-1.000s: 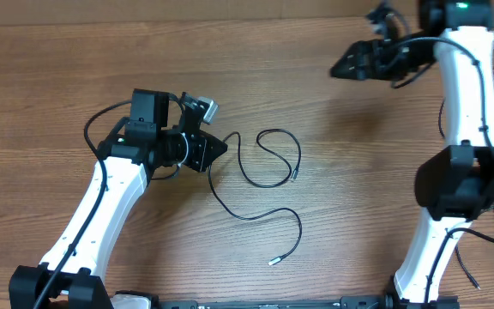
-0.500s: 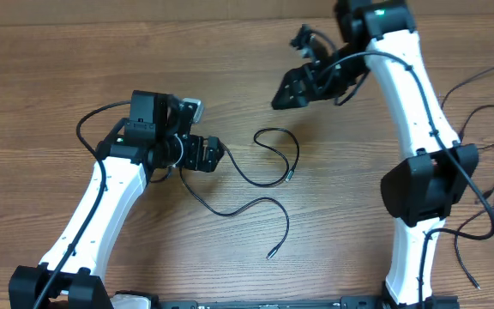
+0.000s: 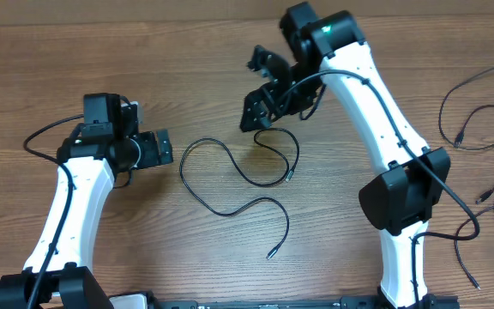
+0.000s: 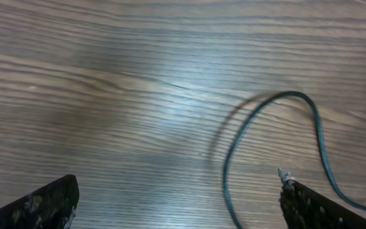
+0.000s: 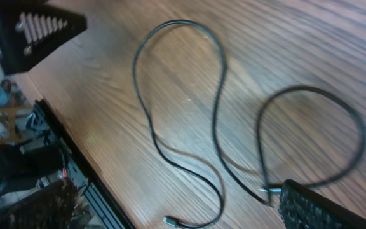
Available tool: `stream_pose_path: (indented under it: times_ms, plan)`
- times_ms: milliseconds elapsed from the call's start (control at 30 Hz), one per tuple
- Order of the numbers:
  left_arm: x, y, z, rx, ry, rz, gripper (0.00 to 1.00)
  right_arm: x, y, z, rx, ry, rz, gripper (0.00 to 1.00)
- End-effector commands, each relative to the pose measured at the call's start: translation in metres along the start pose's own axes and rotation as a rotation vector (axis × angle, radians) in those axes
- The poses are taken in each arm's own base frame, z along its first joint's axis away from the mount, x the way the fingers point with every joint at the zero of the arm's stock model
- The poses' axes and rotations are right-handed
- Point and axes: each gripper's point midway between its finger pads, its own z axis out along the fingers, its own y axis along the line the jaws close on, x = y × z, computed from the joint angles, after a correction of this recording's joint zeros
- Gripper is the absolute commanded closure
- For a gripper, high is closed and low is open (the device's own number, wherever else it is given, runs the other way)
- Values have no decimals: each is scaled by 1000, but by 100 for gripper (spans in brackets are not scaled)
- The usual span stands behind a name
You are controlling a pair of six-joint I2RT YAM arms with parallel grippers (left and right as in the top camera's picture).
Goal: Untangle cables
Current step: 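Reach the right gripper back to the last cable held by the left gripper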
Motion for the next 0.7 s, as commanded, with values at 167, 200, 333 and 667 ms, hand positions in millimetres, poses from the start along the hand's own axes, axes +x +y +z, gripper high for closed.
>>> stream_pose_path:
  times_ms: [167,200,333,667]
  plan:
    - [-19,23,-13,-81,-81,-43,0,-1,26,43,12,33,-16,0]
    - [-20,23,-13,-80,-86,-44,0,1,28,52,12,43,-6,0]
    - [-26,27,-14,-82,-106,-52,1,5,38,91,3,63,6,0]
    - [-34,35,-16,-110,-130,147,13,31,62,190,200,90,-94,0]
